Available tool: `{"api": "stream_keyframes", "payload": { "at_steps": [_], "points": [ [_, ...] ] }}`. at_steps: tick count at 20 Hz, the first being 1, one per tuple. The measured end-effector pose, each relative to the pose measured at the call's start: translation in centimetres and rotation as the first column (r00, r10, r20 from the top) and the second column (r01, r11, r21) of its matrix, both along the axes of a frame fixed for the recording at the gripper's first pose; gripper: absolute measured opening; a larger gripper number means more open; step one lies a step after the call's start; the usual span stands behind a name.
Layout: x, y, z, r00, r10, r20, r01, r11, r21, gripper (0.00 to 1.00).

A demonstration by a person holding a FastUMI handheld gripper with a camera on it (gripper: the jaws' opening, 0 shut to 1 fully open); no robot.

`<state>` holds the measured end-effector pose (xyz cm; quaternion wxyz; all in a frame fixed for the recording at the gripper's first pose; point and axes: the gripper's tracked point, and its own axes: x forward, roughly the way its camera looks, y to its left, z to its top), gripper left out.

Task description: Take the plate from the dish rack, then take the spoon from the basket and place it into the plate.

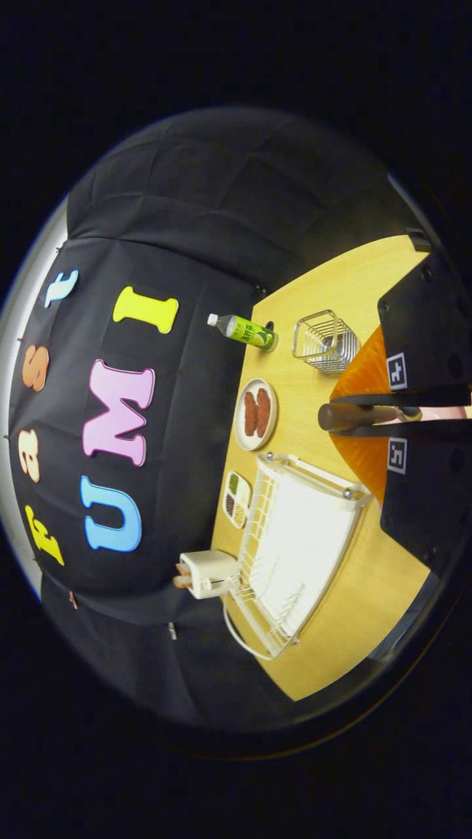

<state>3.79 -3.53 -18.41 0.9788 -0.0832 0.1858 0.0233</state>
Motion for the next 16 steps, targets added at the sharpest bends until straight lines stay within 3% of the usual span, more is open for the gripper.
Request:
{"api": "stream_keyframes", "payload": {
  "at_steps": [3,8,13,16],
  "points": [
    [-0.7,-0.8,-3.2,0.999,-0.032,-0.041,0.029,0.997,-0.073,0.12],
    [0.1,1.2,-5.0,0.998,0.007,-0.070,-0.015,0.993,-0.117,0.14],
    [-1.2,4.1,-5.8,0.992,0.075,-0.105,-0.084,0.993,-0.080,0.18],
    [-2.7,6.2,-6.3,0.980,0.144,-0.135,-0.149,0.988,-0.030,0.30]
  ]
}}
